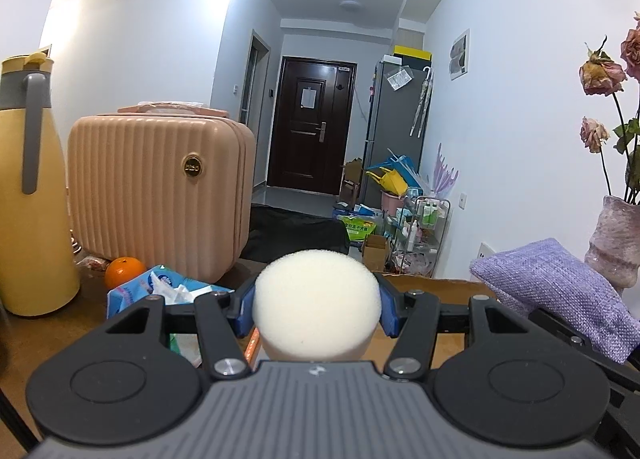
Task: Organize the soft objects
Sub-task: 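Carry the white sponge and lilac pouch over the cardboard box with both tools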
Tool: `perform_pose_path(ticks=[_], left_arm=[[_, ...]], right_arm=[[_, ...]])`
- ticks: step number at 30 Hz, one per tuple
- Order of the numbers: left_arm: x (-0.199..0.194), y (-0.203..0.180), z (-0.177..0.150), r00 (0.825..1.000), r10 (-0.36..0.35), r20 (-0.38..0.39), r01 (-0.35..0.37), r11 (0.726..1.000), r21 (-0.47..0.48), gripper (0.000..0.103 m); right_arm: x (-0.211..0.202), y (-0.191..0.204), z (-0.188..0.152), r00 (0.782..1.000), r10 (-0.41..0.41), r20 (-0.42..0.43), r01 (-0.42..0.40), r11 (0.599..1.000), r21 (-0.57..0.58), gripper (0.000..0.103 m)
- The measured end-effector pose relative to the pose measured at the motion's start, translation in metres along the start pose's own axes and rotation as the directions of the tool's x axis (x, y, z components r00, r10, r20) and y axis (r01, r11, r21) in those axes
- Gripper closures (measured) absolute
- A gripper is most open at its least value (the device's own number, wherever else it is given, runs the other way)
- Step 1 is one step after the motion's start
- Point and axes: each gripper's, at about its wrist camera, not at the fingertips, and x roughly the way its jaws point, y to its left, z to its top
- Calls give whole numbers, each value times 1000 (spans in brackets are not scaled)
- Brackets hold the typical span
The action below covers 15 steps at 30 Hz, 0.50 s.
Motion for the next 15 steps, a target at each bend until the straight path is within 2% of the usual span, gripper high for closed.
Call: perform_pose_path(ticks=[15], left_arm=[[36, -8, 9, 1000, 2, -6, -2, 1000, 7, 45]], right_arm=[[46, -4, 3, 1000, -3, -27, 3, 1000, -5, 71]])
